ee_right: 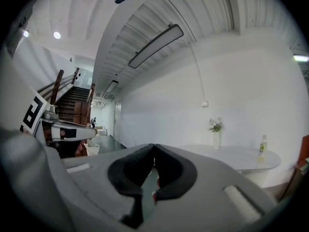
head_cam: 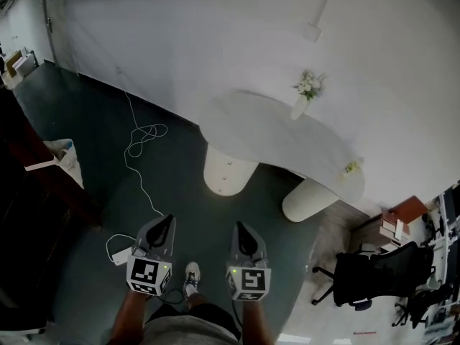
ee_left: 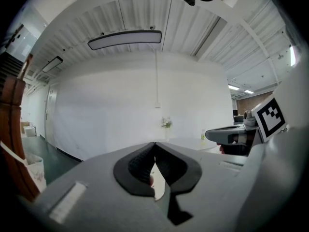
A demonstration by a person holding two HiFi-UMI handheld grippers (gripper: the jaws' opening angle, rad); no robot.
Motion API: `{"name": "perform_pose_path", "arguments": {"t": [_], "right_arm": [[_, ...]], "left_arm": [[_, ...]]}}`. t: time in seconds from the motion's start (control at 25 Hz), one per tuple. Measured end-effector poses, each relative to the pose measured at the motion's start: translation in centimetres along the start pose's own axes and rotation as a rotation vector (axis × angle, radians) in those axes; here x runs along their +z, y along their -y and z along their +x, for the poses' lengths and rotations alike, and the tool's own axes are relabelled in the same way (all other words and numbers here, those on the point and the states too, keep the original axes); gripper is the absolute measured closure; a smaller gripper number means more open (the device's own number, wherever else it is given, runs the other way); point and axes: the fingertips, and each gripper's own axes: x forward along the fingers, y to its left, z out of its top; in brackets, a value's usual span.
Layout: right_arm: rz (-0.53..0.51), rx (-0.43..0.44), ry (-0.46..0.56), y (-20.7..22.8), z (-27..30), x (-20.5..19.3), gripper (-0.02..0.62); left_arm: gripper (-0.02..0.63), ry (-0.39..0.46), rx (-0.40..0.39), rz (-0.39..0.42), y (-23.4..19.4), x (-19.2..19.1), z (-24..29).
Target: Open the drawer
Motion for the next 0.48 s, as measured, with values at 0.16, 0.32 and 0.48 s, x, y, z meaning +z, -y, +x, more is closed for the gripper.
{"name": "perform_pose_path", "arguments": {"t": [0.16,0.32,0.48], "right_arm": [[0.012,-0.005,-0.024,1.6,5.0,-0.5,0.591],[0.011,-0.004,-0.050,2.7,9.1,-0.9,0.591],[0.005,-0.009,-0.069,3.9,12.2,-1.3,0.591]], "left_arm": [[0.595,-0.020,-0.011,-0.010,-1.9,-0.5,5.0],[0.595,-0.039,-0.016,-0.031,-3.6,-1.1,9.0],[0.595,-0.041,-0.025,-0.047,-4.7,-1.4,12.2]]}}
